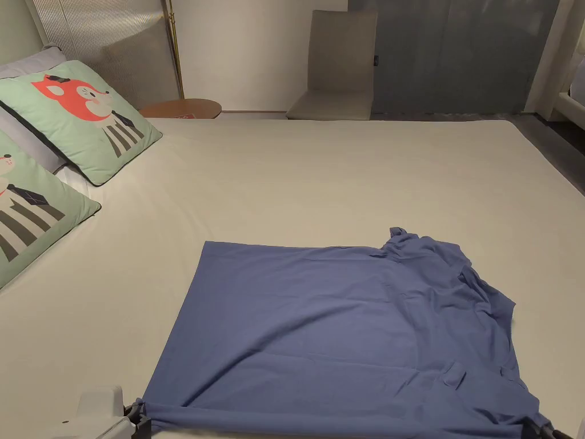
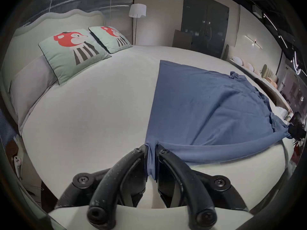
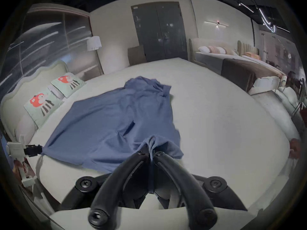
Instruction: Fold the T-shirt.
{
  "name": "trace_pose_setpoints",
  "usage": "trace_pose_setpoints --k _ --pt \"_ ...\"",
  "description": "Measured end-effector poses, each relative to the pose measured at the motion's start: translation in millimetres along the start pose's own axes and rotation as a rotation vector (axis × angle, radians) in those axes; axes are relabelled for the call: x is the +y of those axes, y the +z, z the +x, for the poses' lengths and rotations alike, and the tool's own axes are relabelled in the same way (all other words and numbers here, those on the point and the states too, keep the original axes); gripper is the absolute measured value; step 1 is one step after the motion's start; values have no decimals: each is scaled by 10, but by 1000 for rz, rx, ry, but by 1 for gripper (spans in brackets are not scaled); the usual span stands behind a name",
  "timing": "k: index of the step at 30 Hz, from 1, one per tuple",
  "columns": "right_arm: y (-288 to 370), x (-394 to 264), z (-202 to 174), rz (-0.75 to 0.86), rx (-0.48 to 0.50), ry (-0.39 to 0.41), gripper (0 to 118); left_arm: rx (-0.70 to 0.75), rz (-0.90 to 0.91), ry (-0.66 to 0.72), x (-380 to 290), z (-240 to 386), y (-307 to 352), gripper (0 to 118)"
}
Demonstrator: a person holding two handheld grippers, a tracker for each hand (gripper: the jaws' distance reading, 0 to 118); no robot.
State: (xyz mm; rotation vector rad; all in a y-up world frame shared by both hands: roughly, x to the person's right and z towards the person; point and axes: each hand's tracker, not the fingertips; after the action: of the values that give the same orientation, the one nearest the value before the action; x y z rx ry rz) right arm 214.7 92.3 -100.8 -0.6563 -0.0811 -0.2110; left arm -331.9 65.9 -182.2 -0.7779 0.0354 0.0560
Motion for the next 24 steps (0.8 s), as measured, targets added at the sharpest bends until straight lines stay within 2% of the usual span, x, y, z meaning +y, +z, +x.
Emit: trace_pose_setpoints --k 5,7,8,9,11,13,14,21,24 --pt "-314 -235 -3 -141 -67 13 3 7 -39 44 -44 -16 -45 3" --pt "-297 -198 -57 -125 -79 1 3 11 -49 49 -6 -4 -48 4" --pt "-269 -132 -92 -125 -87 4 4 11 -59 44 28 16 -39 6" --pt "-262 -92 -122 -136 -92 9 11 6 -61 42 54 25 -22 12" --pt "-196 29 -148 -133 -101 28 58 7 -66 53 138 67 40 57" --pt "-112 193 -228 -61 -112 54 104 -23 -33 74 266 180 177 105" --pt "-63 302 -285 -22 -110 61 109 -41 21 74 356 247 254 111" --pt "403 1064 -739 302 -44 125 108 -65 380 1 1019 726 868 109" --pt "584 1253 -921 435 -51 145 108 -73 515 -9 1184 884 1075 109"
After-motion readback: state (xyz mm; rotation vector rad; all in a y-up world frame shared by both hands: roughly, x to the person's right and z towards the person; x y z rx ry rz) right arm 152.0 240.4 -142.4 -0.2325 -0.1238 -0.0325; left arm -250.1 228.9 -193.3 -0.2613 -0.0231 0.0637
